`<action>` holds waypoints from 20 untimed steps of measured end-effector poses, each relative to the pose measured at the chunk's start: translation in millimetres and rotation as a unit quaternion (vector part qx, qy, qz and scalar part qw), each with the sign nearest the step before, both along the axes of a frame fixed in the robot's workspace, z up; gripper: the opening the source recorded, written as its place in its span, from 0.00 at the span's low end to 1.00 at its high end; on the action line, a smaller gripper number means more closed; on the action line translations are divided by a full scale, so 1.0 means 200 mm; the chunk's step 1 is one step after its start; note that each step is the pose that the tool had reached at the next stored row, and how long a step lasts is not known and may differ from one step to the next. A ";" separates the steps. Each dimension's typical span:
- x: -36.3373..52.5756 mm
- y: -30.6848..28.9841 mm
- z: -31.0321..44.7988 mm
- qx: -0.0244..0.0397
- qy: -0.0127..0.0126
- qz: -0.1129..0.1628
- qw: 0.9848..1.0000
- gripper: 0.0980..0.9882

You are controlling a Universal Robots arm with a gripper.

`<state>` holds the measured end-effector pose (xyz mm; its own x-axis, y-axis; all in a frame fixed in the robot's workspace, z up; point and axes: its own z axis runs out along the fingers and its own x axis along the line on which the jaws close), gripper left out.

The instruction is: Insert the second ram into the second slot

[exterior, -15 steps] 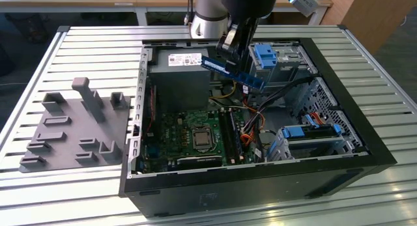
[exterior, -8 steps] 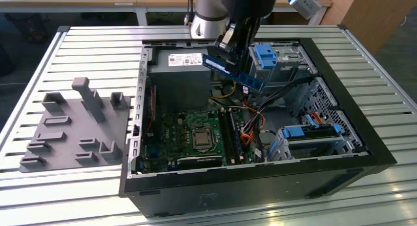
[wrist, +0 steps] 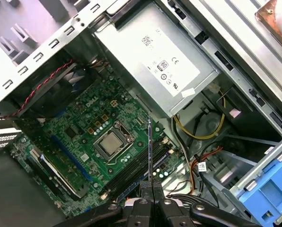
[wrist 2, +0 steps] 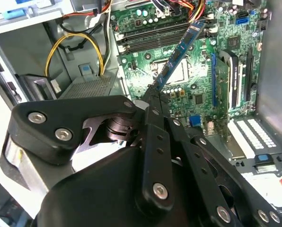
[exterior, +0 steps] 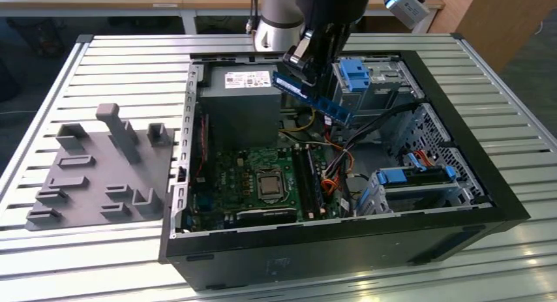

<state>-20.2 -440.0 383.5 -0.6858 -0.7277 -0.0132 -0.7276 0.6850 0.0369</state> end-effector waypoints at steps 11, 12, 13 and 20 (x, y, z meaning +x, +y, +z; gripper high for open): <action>0.000 0.000 -0.001 0.000 0.000 -0.047 0.999 0.02; 0.000 0.000 -0.001 0.000 0.000 -0.053 0.999 0.02; 0.000 0.000 -0.001 0.000 0.000 -0.060 0.998 0.02; 0.000 -0.021 -0.011 0.000 0.000 -0.088 0.996 0.02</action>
<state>-20.3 -444.2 381.3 -0.8025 -0.5964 -0.0133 -0.5965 0.8018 0.0369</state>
